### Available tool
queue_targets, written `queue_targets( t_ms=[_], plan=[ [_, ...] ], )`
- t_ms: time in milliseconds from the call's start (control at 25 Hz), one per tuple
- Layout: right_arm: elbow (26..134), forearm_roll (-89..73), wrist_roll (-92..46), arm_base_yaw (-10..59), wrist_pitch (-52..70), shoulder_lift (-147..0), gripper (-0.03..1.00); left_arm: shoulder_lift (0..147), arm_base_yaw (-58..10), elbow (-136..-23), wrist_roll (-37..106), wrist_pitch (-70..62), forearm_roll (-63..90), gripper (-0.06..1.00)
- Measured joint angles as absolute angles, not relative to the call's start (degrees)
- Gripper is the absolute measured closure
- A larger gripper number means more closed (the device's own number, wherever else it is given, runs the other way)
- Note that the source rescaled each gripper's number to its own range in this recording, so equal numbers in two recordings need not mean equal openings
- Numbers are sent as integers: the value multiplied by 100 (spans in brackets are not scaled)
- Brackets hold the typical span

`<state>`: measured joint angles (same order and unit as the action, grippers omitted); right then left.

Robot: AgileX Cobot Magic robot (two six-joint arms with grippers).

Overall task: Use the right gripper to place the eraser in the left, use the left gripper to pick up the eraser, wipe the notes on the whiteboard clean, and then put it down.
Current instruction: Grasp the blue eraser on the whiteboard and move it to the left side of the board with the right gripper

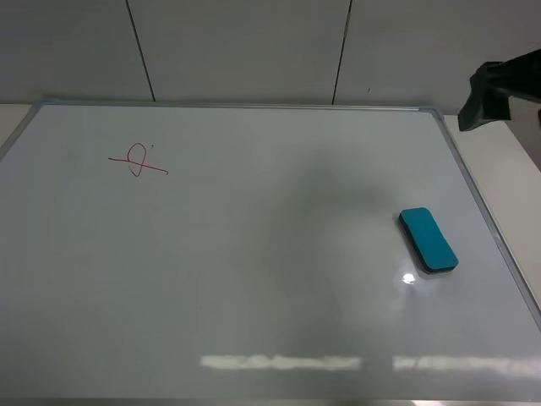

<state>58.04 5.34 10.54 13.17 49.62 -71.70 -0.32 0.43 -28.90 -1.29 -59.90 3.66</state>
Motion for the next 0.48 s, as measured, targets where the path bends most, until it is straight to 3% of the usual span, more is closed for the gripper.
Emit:
queue_targets(
  t_ms=[40,160,240,480],
  plan=[
    [5804,534,1054,1317,4962,-7170,23,-32,43,-2890,-129,-5990,366,-6],
    [5905,534,1697,1521,5168,-7666,73,-32,43,-2890,-129,-5990,366,-6],
    [5906,534,2085,1560,5409,-8035,91,-32,43,-2890,-129,-5990,366,-6],
    [5910,660,2212,1566,5574,-8566,96,-32,43,-2890,-129,-5990,366,-6]
  ],
)
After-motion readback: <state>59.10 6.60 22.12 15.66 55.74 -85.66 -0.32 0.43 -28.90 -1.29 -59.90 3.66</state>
